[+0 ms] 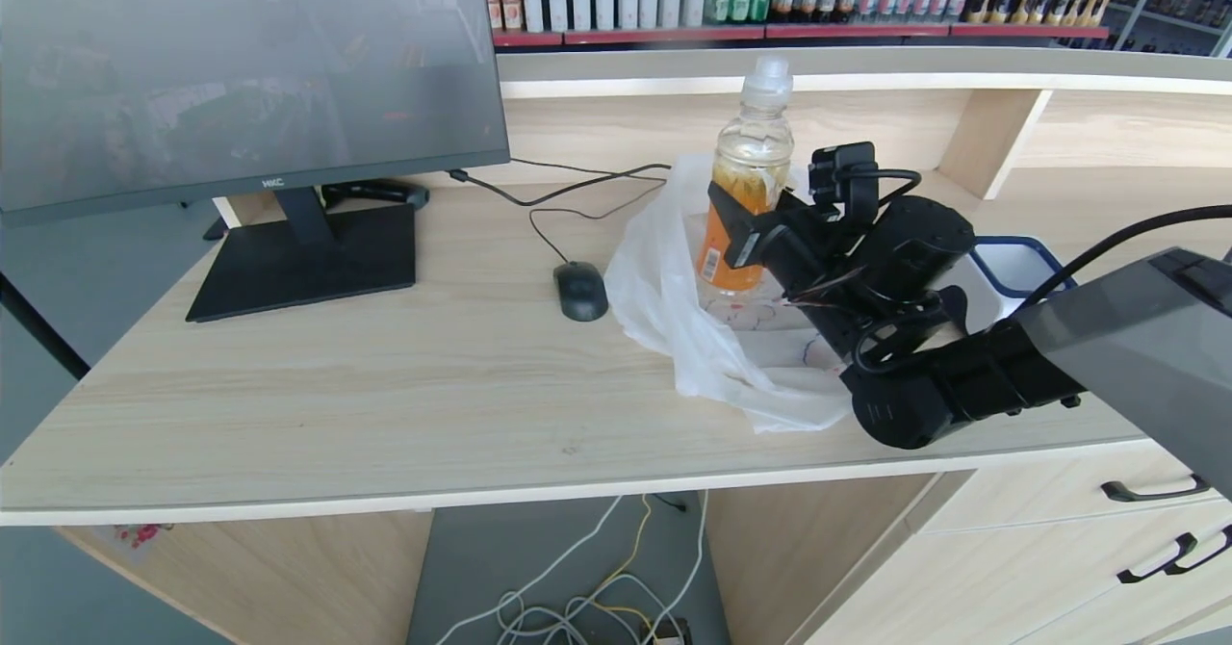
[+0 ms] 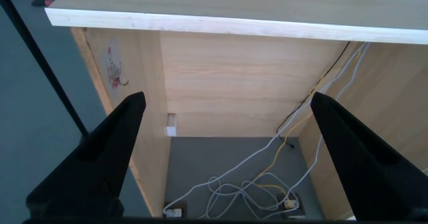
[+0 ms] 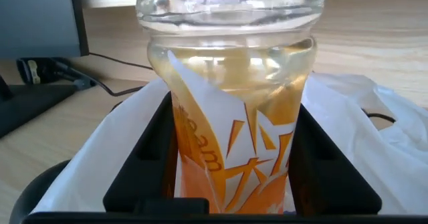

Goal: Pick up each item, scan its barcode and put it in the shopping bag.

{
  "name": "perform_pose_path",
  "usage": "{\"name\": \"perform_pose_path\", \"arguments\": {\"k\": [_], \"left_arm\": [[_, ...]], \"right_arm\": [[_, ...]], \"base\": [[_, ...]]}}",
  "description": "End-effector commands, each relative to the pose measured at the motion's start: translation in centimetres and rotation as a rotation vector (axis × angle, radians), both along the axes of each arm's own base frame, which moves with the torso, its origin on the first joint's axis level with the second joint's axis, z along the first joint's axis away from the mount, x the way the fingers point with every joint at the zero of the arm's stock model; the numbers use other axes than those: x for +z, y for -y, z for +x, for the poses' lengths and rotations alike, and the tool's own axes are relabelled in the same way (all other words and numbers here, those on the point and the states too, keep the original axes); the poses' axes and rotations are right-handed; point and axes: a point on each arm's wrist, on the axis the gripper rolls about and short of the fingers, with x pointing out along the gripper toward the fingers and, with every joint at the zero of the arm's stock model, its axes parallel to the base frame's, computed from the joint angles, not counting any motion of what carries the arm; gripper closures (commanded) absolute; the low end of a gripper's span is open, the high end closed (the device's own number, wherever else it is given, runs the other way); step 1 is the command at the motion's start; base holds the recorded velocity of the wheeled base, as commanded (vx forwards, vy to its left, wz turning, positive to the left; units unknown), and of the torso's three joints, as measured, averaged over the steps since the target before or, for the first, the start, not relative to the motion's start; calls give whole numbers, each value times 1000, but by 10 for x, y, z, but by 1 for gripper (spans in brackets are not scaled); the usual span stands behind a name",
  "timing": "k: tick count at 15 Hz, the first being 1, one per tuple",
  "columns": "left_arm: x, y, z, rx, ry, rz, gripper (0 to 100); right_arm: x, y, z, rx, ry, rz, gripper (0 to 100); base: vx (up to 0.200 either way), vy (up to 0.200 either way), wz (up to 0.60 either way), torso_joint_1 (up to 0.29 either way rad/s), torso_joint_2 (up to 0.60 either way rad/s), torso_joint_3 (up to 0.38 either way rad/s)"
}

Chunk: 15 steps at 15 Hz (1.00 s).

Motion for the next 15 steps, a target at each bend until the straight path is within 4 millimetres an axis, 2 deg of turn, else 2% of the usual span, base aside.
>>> {"name": "perform_pose_path", "arguments": {"k": [1,9,10,13,15], "left_arm": [[0,0,0,0,1,1,0],[0,0,0,0,0,-1,0],[0,0,0,0,0,1,0],[0,0,0,0,0,1,0],[0,0,0,0,0,1,0]], "right_arm": [[-5,-2,1,4,-12,-7,100],[-8,-1,-1,5,-29,-14,100],[-8,-1,-1,5,-29,-14,0],[-5,-1,-3,1,-8,-4,0],[5,2,-9,-4,48,7,0]], "base": [[0,0,0,0,0,0],[0,0,0,0,0,0],[0,0,0,0,0,0],[0,0,0,0,0,0],[0,0,0,0,0,0]]}}
